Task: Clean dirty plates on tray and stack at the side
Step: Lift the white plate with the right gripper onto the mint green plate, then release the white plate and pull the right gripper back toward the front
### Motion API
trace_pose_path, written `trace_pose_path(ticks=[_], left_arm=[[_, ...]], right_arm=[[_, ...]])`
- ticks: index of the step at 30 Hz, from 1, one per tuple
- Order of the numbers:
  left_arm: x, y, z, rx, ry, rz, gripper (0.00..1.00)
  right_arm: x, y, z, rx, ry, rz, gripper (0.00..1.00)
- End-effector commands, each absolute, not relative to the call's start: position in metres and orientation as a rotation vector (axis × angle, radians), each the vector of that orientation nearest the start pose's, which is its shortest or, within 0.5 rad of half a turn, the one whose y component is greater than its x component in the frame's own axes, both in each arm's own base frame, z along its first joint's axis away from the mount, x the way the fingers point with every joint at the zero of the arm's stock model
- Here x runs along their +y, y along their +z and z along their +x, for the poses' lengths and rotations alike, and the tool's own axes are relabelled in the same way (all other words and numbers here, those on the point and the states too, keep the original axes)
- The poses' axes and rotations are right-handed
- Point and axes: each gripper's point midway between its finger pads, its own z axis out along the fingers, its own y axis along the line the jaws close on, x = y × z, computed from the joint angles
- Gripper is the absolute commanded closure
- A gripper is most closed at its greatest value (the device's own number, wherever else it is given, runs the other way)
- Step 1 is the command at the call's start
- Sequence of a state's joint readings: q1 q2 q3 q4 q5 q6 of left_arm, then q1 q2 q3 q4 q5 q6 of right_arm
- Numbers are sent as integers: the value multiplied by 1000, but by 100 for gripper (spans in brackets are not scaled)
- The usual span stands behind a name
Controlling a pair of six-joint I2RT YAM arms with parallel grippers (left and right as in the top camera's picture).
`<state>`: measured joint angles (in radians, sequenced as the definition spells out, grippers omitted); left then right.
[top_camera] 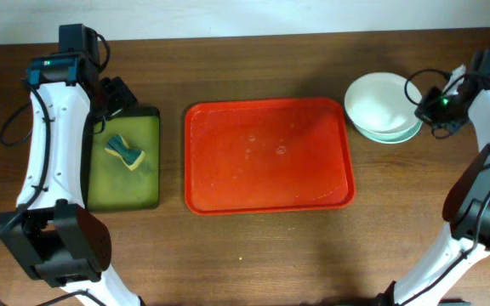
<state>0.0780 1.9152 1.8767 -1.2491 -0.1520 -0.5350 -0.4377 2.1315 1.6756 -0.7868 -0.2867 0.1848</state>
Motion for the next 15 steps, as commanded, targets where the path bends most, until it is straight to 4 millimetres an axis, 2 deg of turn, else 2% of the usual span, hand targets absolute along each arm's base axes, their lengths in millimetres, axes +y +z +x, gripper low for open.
trace_pose_path(ticks=[1,2,4,5,7,8,9,12,14,15], left_arm=[[59,178,421,2692,110,-885,1],[59,178,421,2692,110,-885,1],[59,178,422,2691,110,-885,1],[59,178,422,2690,110,-886,1],[59,178,422,2690,110,-885,1],[59,178,422,2691,110,-885,1],[59,178,422,2690,110,-885,1],[59,178,422,2688,110,-885,1],[59,178,422,2688,109,-884,1],[59,178,422,2688,110,-885,1]], right_arm=[[-173,42,458,2644,357,844,96],[-177,39,458,2641,358,852,96],[-177,39,458,2640,361,852,80],[-176,39,458,2641,362,852,64],[-175,44,453,2650,366,862,8],[-174,54,450,2646,365,862,1],[-173,63,448,2640,362,859,1],[-162,120,432,2606,349,828,1],[-148,152,420,2594,345,797,1],[-135,174,409,2598,343,751,2]])
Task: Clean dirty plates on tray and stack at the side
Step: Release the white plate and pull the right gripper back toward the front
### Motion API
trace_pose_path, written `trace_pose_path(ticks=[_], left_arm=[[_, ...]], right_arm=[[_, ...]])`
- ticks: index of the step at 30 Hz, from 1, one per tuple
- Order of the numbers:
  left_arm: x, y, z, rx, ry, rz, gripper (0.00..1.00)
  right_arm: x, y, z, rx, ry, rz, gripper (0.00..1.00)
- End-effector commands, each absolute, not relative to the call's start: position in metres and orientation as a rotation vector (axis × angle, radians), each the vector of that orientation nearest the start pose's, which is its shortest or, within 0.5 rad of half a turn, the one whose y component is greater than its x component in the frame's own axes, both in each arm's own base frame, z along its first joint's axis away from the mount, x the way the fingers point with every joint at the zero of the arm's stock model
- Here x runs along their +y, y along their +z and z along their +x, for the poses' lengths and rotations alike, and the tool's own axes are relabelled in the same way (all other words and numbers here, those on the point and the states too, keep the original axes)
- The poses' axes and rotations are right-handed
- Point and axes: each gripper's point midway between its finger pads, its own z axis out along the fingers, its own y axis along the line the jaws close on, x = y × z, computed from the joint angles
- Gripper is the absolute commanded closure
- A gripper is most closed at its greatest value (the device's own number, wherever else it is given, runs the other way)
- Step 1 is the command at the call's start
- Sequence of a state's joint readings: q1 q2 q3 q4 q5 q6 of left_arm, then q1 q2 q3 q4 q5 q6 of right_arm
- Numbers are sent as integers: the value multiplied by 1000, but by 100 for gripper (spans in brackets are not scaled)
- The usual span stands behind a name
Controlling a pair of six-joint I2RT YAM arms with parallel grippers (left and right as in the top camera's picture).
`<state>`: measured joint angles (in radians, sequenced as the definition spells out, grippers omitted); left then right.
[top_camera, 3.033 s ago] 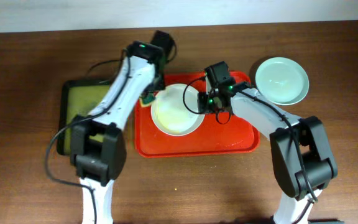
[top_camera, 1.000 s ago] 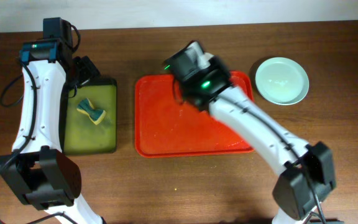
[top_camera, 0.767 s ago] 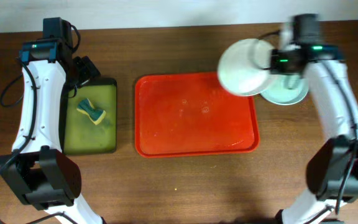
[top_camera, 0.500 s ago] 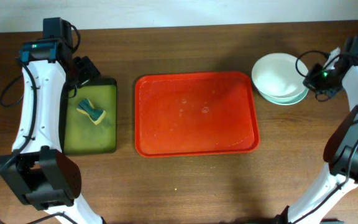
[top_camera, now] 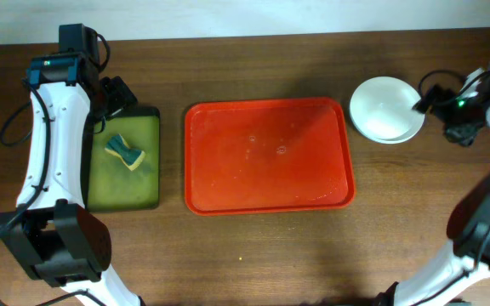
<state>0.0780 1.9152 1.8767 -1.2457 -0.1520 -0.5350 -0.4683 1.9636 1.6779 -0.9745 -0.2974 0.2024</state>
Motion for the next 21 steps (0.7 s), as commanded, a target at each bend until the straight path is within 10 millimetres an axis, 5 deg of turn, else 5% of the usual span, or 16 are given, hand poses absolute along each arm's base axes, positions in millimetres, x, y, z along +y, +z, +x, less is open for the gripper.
trace_pose_path(ticks=[1,4,10,15,21], left_arm=[[59,178,422,2688,109,-884,1],[59,178,422,2688,110,-885,1],[59,178,422,2688,110,-885,1],[59,178,422,2688,110,-885,1],[59,178,422,2688,110,-885,1]], right_arm=[[-125,186,401,2608,341,708,1],[-74,218,369,2672,354,521,1],[22,241,301,2697,344,132,1],[52,232,243,2835,382,7,1],[46,226,234,2887,338,22,1]])
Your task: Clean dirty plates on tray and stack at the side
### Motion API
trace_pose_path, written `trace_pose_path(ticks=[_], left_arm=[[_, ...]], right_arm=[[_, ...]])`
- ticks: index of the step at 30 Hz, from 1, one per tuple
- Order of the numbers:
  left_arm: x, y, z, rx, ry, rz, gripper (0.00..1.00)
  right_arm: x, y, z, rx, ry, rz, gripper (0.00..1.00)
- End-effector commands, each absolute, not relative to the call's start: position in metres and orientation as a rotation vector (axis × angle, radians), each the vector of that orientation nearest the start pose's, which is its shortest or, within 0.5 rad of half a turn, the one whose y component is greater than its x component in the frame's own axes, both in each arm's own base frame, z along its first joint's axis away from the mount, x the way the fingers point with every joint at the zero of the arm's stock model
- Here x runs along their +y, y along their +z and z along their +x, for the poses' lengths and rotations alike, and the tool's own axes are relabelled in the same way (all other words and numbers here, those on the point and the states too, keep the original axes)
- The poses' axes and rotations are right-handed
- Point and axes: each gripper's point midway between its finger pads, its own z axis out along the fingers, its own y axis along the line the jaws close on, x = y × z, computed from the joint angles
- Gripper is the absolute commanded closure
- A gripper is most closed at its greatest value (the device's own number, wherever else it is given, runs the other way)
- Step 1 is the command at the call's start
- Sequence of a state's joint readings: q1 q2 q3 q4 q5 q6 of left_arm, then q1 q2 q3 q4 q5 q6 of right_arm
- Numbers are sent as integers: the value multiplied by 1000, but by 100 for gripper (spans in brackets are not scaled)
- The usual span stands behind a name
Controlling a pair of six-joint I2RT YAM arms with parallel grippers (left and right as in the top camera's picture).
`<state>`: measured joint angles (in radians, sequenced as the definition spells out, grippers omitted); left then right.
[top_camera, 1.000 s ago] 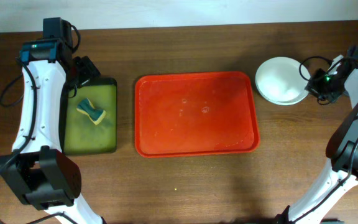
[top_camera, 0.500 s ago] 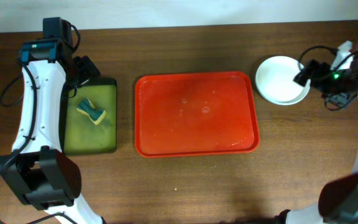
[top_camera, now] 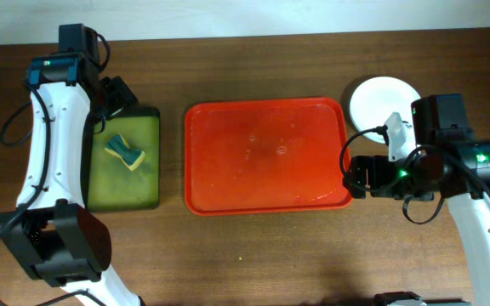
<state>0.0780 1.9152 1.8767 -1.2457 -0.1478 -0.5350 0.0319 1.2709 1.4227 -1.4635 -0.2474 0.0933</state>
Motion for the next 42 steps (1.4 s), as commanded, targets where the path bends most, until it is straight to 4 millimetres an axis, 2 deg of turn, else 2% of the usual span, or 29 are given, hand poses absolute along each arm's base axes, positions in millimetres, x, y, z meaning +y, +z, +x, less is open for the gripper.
trace_pose_path(ticks=[1,6,8,10,13,17,21,24,28,36,42], left_arm=[[59,178,422,2688,109,-884,1],[59,178,422,2688,109,-884,1],[59,178,422,2688,110,-885,1],[59,178,422,2688,110,-885,1],[59,178,422,2688,110,-885,1],[59,178,422,2688,110,-885,1],[59,178,422,2688,110,-885,1],[59,178,422,2688,110,-885,1],[59,178,422,2688,110,-885,1],[59,178,422,2689,110,-882,1],[59,178,422,2689,109,-882,1]], right_arm=[[43,226,234,2889,306,26,1],[38,220,232,2903,271,33,1],[38,218,233,2842,270,25,1],[39,218,242,2683,274,4,1],[41,225,240,2376,281,-38,2],[40,220,217,2176,272,-59,1],[51,207,221,1942,326,-121,1],[54,206,224,1765,326,-152,1],[50,200,224,1699,299,-143,1],[48,203,232,1576,278,-143,1],[51,192,238,1532,276,-148,1]])
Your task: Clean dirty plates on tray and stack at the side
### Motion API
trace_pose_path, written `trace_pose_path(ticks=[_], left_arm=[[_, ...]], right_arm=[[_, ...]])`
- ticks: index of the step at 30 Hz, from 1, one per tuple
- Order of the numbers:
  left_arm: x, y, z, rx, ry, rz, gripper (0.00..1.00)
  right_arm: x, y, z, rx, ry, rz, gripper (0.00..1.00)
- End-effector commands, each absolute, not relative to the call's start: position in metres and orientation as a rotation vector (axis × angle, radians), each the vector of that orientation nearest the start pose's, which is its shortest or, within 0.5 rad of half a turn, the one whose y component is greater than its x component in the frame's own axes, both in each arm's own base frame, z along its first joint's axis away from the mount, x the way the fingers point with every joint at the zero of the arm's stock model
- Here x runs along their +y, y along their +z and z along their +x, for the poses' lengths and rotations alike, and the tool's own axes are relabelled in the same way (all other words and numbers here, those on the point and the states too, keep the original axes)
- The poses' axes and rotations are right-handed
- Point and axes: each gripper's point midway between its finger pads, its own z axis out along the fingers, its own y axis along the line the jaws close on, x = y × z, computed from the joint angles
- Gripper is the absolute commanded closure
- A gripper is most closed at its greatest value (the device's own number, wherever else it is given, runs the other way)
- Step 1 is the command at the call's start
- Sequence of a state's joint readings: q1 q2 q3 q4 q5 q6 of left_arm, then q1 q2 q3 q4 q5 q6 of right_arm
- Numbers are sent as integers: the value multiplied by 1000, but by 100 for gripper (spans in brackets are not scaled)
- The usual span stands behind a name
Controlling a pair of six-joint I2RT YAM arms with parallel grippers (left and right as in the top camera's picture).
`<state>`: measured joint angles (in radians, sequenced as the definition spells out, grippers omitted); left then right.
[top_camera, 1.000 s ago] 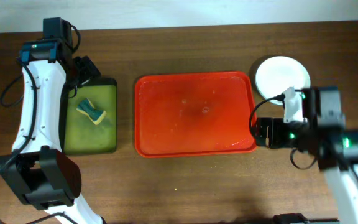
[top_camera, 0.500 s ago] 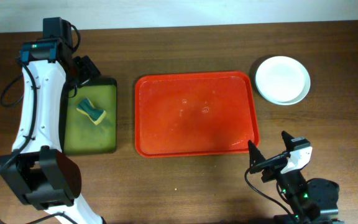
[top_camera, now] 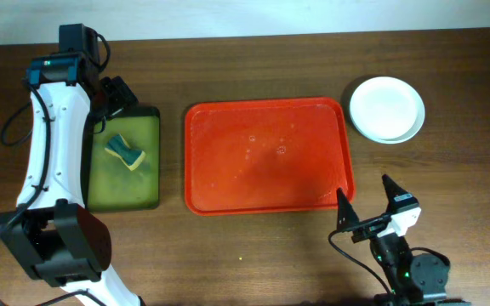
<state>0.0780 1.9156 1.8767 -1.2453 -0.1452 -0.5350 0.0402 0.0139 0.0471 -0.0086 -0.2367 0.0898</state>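
The red tray (top_camera: 268, 155) lies in the middle of the table with nothing on it but a few wet marks. A neat stack of white plates (top_camera: 387, 109) sits to its right, near the far edge. My right gripper (top_camera: 362, 187) is at the front edge, below the tray's right corner. Its fingers (top_camera: 395, 191) are spread open with nothing between them. My left gripper (top_camera: 117, 96) hangs over the far end of the green mat (top_camera: 143, 170). Whether it is open or shut cannot be made out. A blue-and-yellow sponge (top_camera: 124, 152) lies on the mat.
The left arm (top_camera: 54, 127) runs along the mat's left side from the front edge to the back. The right arm's base (top_camera: 415, 272) is at the bottom right. Brown tabletop surrounds the tray.
My right arm was stretched over the table beside the tray's right edge. It is now drawn back to the front edge, gripper open. The plate stack shows in full. The left arm is unchanged.
My right gripper was at the right rim of the plate stack, which sat slightly askew. Then it was just off to the right and the stack looked even. Later the arm lay beside the tray; now it rests at the front edge. The left side stayed still.
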Motion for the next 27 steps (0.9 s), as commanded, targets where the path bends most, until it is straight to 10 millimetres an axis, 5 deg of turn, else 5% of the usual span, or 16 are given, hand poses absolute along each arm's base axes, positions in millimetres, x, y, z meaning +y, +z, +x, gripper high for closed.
trace_pose_path(ticks=[1,6,12,27], left_arm=[[59,178,422,2689,110,-882,1],[59,178,422,2688,109,-882,1],[59,178,422,2688,109,-882,1],[59,178,422,2689,110,-882,1]], right_arm=[[48,192,239,1533,261,-132,1],[42,198,242,1479,231,-104,1],[34,158,243,1643,198,-66,1],[34,158,244,1642,197,-64,1]])
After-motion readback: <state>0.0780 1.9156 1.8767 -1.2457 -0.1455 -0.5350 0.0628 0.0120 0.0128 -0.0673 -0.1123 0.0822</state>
